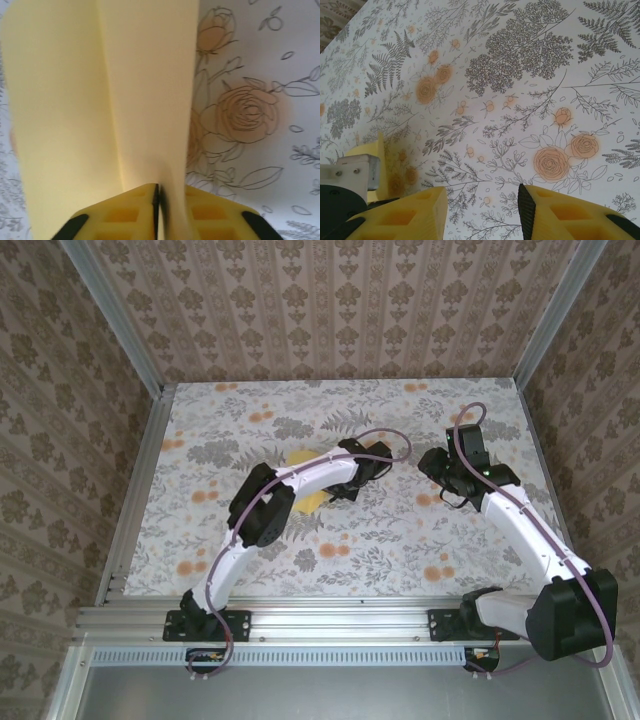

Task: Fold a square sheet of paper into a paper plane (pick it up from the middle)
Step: Turn over the paper at the center of the table.

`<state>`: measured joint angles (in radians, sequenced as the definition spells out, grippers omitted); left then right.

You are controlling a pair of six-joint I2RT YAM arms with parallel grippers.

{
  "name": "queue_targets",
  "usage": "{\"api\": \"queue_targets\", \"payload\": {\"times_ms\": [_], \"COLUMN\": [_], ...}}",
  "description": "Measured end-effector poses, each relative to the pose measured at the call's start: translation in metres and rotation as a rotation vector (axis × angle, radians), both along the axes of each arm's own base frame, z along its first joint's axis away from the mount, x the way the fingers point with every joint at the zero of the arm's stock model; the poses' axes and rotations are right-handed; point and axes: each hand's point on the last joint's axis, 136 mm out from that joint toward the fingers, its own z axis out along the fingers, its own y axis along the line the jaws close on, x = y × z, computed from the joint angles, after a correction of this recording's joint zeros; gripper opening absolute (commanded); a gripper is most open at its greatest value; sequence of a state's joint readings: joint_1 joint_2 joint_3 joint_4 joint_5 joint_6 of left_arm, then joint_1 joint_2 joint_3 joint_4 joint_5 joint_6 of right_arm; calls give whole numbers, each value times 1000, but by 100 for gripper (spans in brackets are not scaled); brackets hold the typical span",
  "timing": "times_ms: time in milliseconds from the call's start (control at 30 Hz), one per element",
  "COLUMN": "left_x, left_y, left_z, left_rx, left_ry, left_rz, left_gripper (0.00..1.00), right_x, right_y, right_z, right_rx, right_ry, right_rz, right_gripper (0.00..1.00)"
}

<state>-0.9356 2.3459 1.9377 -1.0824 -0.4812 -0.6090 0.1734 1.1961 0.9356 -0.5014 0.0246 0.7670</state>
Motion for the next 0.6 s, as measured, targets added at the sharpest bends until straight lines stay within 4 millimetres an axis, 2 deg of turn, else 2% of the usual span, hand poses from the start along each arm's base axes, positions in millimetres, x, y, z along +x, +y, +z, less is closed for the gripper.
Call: {"api": "queue_targets", "payload": {"times_ms": [133, 300, 467, 600], "left_x": [-4, -3, -3, -7], "left_y": [-6, -4, -3, -14], "left_z": [-12, -13, -12, -8], "left_rx": [-22, -32, -64, -145], "left_ry": [34, 51, 81, 125], "left_rz": [3, 12, 27, 26], "left_gripper": [33, 41, 44, 50], "right_x": [0, 0, 0, 0], "right_y": [0, 0, 0, 0], "right_z": [0, -1, -1, -1], "right_rx": [1, 1, 1, 3], "right_ry": [1, 2, 4, 4], "right_rz": [-1, -1, -1, -3], "right_gripper": [45, 45, 46, 46]}}
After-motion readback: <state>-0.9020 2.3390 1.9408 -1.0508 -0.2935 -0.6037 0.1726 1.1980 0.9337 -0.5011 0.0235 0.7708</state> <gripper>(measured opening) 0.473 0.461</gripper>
